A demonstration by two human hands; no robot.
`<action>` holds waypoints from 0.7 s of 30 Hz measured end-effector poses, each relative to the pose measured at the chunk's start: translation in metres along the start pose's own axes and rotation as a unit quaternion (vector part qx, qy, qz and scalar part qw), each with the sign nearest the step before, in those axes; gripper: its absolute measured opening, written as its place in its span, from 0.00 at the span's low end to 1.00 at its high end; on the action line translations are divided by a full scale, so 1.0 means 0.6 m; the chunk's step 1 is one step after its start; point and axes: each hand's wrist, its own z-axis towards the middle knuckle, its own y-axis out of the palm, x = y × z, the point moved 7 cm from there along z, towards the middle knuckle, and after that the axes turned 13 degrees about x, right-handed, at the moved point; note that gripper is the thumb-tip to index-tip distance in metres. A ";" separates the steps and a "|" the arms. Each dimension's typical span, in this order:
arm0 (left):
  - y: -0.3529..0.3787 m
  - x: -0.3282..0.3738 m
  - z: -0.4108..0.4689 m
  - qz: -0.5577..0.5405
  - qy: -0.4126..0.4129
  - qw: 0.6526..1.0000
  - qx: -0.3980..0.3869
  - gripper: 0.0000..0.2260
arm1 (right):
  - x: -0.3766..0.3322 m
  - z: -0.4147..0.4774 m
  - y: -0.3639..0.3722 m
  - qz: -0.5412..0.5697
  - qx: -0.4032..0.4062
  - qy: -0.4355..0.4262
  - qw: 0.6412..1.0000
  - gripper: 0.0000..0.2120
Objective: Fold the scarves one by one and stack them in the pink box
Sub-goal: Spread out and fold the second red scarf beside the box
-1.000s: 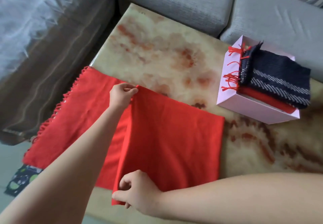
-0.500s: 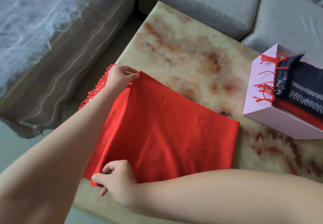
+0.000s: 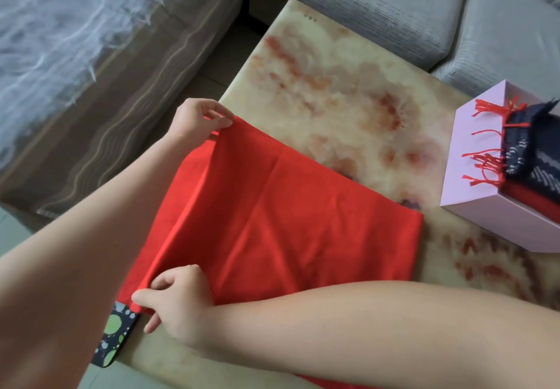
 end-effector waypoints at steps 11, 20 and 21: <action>-0.050 -0.029 0.027 0.020 -0.005 1.000 0.012 0.06 | -0.030 0.012 0.053 0.025 -0.024 0.027 0.999 0.20; -0.056 -0.020 0.032 0.034 -0.001 0.998 0.053 0.06 | -0.049 0.029 0.066 0.061 -0.048 0.037 0.996 0.19; -0.057 -0.020 0.031 0.035 0.000 0.998 0.059 0.06 | -0.048 0.030 0.068 0.065 -0.048 0.040 0.996 0.19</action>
